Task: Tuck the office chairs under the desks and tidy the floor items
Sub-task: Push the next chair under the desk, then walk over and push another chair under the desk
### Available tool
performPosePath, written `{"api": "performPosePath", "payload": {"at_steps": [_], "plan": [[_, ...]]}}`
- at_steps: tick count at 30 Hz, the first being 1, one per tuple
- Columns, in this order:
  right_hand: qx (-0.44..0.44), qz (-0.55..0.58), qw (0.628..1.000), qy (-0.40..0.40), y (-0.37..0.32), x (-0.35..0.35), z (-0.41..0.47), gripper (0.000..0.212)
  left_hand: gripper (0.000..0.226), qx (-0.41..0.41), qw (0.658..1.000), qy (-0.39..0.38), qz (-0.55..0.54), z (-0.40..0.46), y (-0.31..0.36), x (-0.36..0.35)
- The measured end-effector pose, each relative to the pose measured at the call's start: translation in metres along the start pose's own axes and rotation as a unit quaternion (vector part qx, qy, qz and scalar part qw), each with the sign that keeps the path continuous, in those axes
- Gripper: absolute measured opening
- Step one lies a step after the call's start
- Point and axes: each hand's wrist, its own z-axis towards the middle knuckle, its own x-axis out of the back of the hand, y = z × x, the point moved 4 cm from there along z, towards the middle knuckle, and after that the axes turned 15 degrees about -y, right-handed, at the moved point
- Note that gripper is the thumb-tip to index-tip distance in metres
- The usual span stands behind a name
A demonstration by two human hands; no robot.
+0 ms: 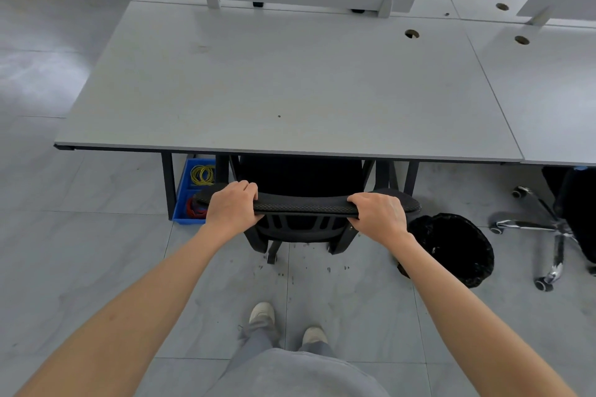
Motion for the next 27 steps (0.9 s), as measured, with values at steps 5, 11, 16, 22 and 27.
{"api": "performPosePath", "payload": {"at_steps": [5, 11, 16, 22, 27], "plan": [[0.023, 0.003, 0.998, -0.053, -0.001, 0.005, 0.0, 0.032, 0.029, 0.008, 0.997, -0.076, -0.002, 0.0, 0.001, 0.005], [0.135, 0.275, 0.952, -0.021, -0.059, 0.031, -0.02, 0.039, 0.032, -0.029, 0.953, 0.065, -0.295, -0.084, -0.001, 0.024], [0.181, 0.503, 0.831, -0.156, -0.161, -0.002, -0.021, 0.023, 0.027, 0.18, 0.786, 0.172, -0.566, -0.197, -0.022, -0.044], [0.216, 0.458, 0.793, -0.338, -0.255, -0.073, -0.043, 0.021, 0.026, 0.338, 0.614, 0.219, -0.679, -0.321, -0.038, -0.117], [0.209, 0.421, 0.79, -0.393, -0.312, -0.098, -0.036, 0.021, 0.028, 0.379, 0.574, 0.3, -0.661, -0.362, -0.1, -0.112]]}}
